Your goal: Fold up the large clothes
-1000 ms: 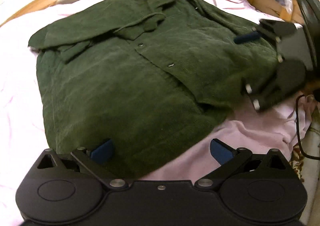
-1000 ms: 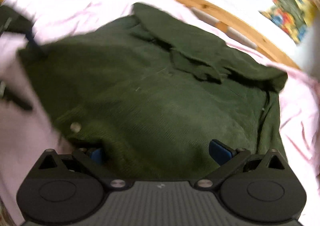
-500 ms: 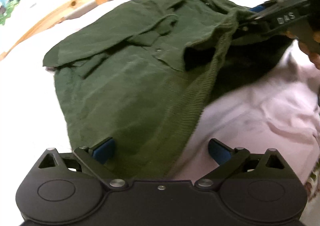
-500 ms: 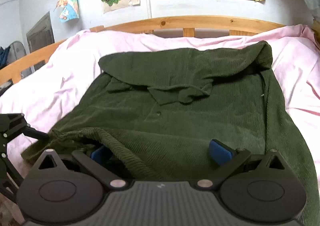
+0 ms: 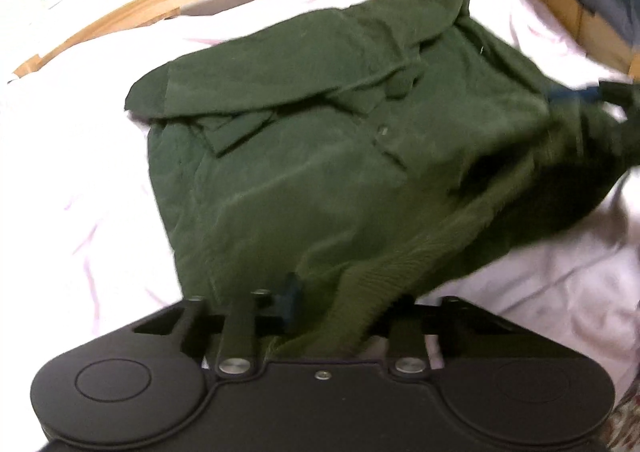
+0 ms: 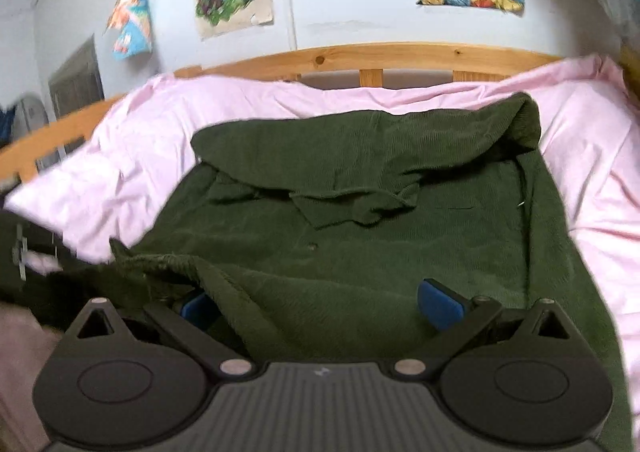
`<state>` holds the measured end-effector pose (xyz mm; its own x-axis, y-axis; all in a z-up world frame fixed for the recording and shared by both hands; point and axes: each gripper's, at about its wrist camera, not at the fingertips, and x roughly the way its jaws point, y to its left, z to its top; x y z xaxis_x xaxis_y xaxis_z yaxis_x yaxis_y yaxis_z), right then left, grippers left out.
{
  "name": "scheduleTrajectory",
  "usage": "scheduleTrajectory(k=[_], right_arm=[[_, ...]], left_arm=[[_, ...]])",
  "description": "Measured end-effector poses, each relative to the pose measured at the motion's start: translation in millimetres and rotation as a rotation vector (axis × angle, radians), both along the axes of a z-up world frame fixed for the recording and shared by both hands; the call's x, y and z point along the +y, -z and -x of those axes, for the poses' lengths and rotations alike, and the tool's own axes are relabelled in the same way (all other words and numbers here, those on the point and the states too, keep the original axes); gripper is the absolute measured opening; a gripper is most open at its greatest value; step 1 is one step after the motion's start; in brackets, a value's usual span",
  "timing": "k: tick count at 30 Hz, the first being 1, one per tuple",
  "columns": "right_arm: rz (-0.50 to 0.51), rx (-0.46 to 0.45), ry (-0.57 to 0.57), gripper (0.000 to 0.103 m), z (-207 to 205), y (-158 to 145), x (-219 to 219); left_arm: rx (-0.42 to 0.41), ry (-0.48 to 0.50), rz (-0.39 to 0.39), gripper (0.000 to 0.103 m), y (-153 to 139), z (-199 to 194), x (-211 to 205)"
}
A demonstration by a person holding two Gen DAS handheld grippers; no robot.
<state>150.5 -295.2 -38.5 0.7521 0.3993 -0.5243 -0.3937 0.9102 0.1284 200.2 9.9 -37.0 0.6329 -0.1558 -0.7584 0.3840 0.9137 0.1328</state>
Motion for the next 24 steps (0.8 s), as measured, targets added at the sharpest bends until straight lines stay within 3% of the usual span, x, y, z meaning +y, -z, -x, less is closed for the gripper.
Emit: scheduleTrajectory(k=[4,7,9,13,16,18,21,24], right_arm=[[0.175,-0.108,-0.028,0.103,31.8,-3.2,15.8],[0.288,-0.254,-0.095,0.102,64.9,-9.0,31.9],[0.313,-0.323,-0.158,0.099,85.4,-13.0,40.7],[0.277,-0.375,-0.310,0.087,115.1,-19.2,57.0],[0.255,-0.335,-0.435,0.064,120.4,-14.0,70.6],[0.300,-0.273,-0.476,0.037,112.1,-1.2,84.3],[0.408,-0.188,-0.433,0.035,90.0,22.5,102.2],[0.522,-0.160,-0.375,0.036,70.9,41.9,112.5]], left_arm=[[-0.020,-0.017,0.037,0.015,-16.7,-16.2,-4.0],[-0.003,-0.038,0.065,0.009,-27.8,-36.8,-4.9],[0.018,-0.052,0.081,0.008,-31.8,-49.9,-7.3],[0.029,-0.059,0.086,0.007,-35.2,-69.7,-14.9],[0.038,-0.075,0.105,0.007,-36.1,-80.7,-16.3],[0.045,-0.084,0.122,0.007,-36.6,-84.6,-13.6],[0.048,-0.080,0.128,0.007,-37.1,-84.5,-10.7],[0.050,-0.070,0.125,0.007,-35.9,-81.9,-7.9]])
